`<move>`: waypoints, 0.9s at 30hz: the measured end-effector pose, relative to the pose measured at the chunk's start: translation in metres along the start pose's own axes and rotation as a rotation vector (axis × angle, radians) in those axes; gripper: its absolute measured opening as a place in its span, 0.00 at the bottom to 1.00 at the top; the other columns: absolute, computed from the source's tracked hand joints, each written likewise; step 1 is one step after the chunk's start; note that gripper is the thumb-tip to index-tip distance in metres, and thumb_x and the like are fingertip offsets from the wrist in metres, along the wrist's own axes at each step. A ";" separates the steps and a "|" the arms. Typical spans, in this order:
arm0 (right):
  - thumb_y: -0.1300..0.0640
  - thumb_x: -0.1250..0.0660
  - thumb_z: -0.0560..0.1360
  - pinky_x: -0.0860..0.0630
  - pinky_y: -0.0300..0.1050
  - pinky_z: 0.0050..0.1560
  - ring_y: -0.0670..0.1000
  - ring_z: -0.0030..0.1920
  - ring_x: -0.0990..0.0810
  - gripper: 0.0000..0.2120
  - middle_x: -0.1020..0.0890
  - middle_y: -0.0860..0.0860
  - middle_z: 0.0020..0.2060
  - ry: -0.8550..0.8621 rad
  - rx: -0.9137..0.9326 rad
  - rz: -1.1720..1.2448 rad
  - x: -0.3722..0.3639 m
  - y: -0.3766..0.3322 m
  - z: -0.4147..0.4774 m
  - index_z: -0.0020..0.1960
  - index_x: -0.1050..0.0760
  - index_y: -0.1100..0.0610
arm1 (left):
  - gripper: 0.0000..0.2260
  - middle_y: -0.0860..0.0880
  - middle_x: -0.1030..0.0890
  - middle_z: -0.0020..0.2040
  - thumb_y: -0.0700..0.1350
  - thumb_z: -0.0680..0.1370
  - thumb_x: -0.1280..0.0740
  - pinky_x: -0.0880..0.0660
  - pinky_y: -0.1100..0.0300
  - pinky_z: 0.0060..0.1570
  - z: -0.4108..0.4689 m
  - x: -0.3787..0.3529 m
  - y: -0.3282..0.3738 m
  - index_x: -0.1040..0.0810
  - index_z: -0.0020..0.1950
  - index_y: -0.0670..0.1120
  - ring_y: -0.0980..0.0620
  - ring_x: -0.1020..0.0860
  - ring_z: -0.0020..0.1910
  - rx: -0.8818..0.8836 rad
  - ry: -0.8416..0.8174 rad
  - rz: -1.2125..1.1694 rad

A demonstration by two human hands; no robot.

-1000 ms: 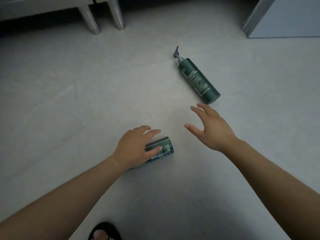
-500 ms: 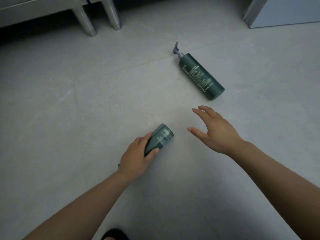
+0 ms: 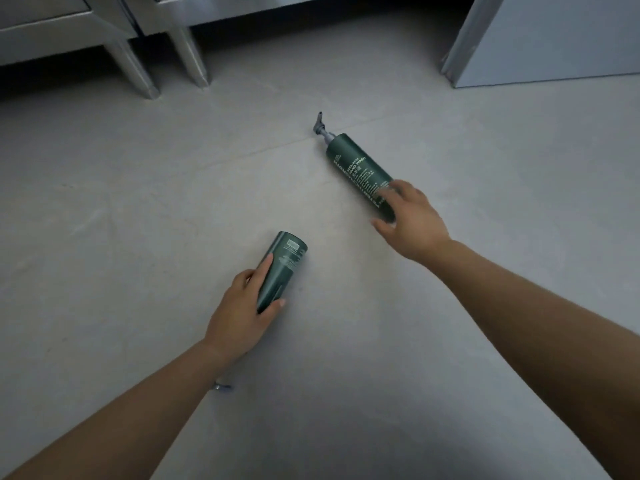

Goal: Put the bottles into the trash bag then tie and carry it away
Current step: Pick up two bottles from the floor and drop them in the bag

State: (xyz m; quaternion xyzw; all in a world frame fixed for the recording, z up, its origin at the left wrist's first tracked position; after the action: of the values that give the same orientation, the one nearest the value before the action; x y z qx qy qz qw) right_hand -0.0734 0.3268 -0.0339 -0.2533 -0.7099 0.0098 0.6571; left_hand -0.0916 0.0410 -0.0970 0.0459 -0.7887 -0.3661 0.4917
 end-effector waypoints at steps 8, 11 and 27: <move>0.45 0.42 0.77 0.36 0.57 0.67 0.54 0.75 0.54 0.31 0.54 0.49 0.77 -0.169 0.028 -0.171 -0.039 0.016 -0.004 0.75 0.49 0.52 | 0.35 0.46 0.32 0.65 0.55 0.75 0.33 0.27 0.55 0.52 -0.002 0.002 -0.004 0.52 0.74 0.64 0.48 0.27 0.57 0.023 0.006 0.003; 0.45 0.41 0.77 0.37 0.56 0.66 0.54 0.75 0.50 0.31 0.48 0.51 0.76 -0.118 0.075 -0.151 -0.041 0.009 -0.033 0.75 0.49 0.52 | 0.35 0.46 0.32 0.65 0.54 0.75 0.34 0.26 0.55 0.52 -0.002 0.002 -0.004 0.52 0.74 0.64 0.48 0.27 0.55 0.026 0.016 -0.002; 0.49 0.41 0.77 0.29 0.53 0.61 0.55 0.71 0.45 0.31 0.51 0.50 0.76 -0.077 0.004 -0.117 -0.045 0.025 -0.067 0.75 0.49 0.50 | 0.35 0.47 0.34 0.66 0.53 0.76 0.35 0.30 0.59 0.51 -0.016 -0.001 -0.004 0.58 0.70 0.70 0.52 0.29 0.54 0.044 0.096 -0.062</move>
State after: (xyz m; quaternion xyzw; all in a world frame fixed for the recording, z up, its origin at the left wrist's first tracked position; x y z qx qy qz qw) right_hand -0.0011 0.3107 -0.0750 -0.2095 -0.7482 -0.0179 0.6293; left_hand -0.0792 0.0299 -0.0959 0.0987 -0.7703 -0.3610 0.5163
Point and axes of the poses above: each hand's wrist, its own z-axis towards the middle knuckle, its own x-axis out of the back of the hand, y = z × x, the point moved 10 cm from there along z, towards the middle knuckle
